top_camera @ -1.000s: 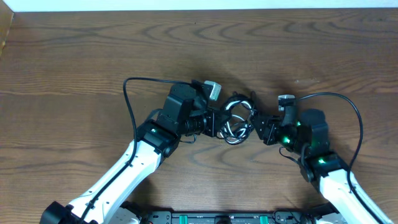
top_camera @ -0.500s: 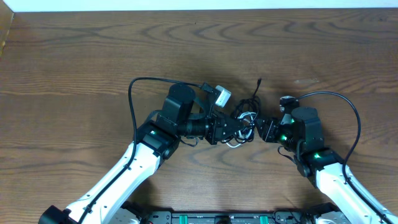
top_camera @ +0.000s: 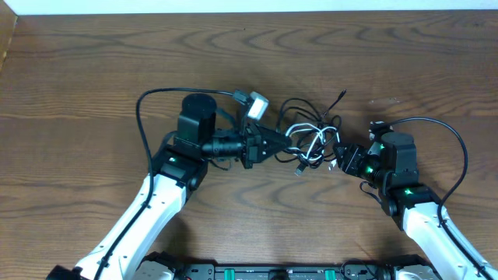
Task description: Untangle cables
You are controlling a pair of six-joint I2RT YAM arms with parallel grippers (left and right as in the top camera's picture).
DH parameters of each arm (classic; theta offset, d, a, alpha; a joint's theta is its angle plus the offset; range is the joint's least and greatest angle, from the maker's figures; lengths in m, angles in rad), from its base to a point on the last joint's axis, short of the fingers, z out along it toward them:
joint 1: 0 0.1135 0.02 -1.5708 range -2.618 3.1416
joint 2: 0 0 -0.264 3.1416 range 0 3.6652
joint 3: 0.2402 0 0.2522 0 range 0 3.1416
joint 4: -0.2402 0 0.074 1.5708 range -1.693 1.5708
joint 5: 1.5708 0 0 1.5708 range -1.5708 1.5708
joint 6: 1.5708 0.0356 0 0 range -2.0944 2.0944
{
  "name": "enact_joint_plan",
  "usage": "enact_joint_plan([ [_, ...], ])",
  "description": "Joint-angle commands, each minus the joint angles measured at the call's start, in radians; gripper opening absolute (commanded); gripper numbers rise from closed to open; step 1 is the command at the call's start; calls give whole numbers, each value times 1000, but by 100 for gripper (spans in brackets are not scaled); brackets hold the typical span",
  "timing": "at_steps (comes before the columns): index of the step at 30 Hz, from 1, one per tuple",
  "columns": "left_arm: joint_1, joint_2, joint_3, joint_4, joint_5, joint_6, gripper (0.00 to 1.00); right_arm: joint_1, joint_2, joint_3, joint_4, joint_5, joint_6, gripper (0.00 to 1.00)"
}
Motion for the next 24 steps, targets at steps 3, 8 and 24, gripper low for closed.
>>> enact_joint_plan([
  [3, 15, -49, 23, -109, -179, 14, 7, -25, -3, -15, 26, -146, -51, 47],
  [8, 15, -42, 23, -174, -190, 23, 7, -25, -65, -15, 27, -229, -51, 52],
  [24, 14, -24, 18, -192, -190, 48, 8, 19, -211, -16, 19, -465, 440, 42],
])
